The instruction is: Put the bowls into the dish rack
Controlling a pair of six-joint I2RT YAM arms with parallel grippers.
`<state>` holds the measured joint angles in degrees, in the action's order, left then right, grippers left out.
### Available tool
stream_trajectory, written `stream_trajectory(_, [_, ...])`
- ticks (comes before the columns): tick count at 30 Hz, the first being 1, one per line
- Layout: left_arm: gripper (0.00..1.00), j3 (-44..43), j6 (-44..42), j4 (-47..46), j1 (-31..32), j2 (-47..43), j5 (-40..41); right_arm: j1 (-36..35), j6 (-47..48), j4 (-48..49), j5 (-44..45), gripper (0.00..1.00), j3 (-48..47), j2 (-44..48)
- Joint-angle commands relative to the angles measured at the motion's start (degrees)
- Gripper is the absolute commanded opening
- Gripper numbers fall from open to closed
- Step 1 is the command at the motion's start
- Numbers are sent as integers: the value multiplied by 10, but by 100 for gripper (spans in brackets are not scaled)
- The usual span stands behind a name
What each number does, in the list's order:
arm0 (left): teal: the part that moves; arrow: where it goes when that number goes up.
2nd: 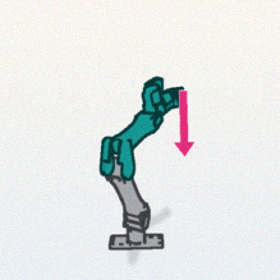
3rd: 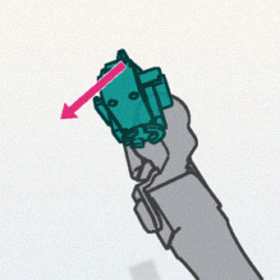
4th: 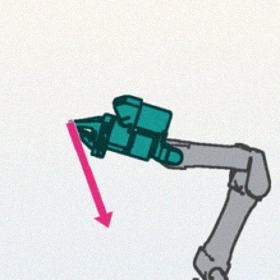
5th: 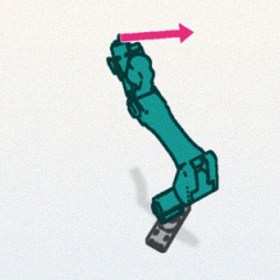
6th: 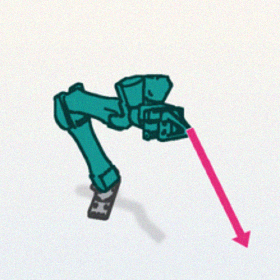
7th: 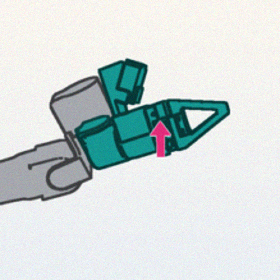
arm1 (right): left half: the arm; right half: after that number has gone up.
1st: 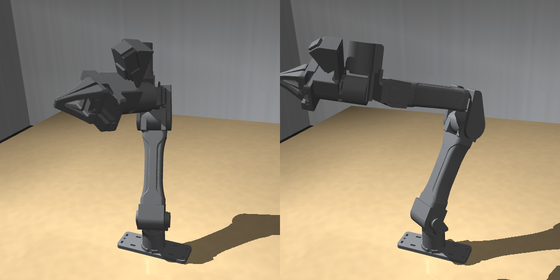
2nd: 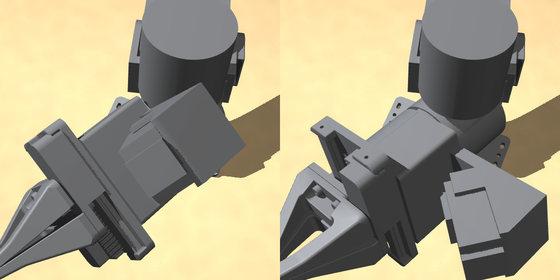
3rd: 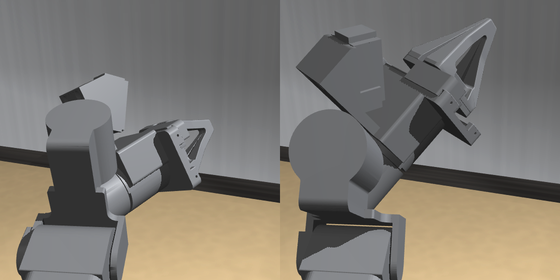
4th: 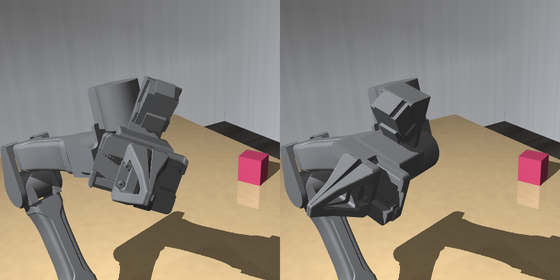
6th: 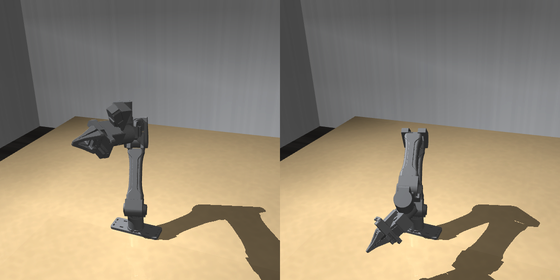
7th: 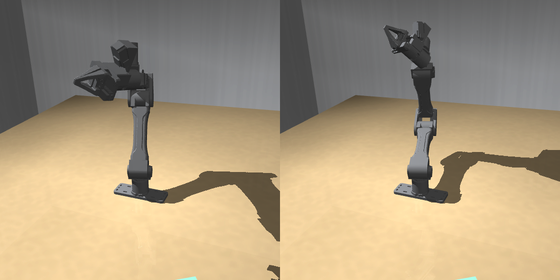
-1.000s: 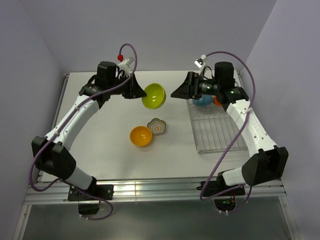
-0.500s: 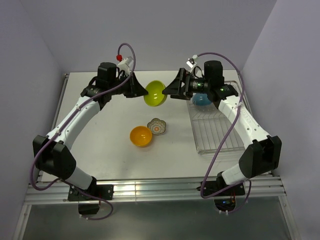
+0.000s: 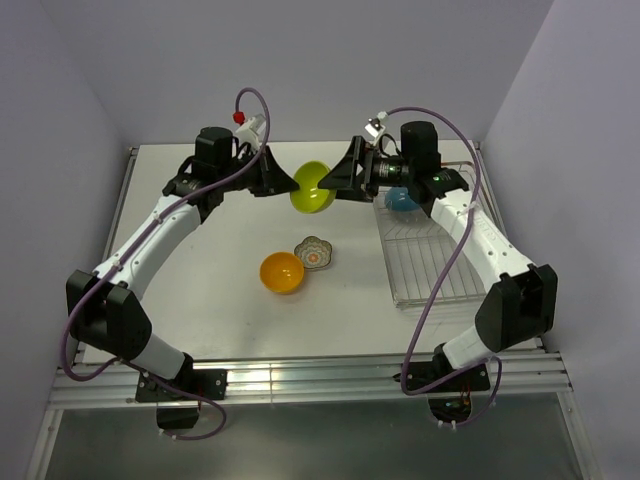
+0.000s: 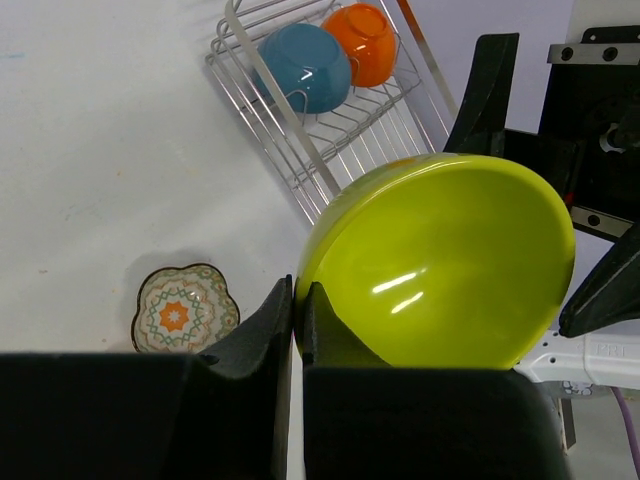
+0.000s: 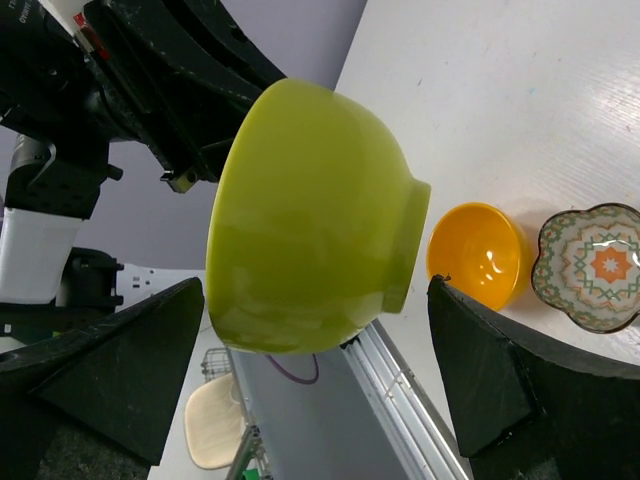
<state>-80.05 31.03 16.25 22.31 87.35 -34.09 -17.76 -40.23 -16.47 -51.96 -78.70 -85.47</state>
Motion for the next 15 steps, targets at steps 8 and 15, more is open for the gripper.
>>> stream_trajectory(8, [0, 10, 23, -55, 0, -32, -34, -10, -29, 63, -38, 88, 4, -13])
stream_trajectory(15, [0, 16, 20, -60, -1, -34, -30, -10, -28, 63, -42, 67, 13, -7])
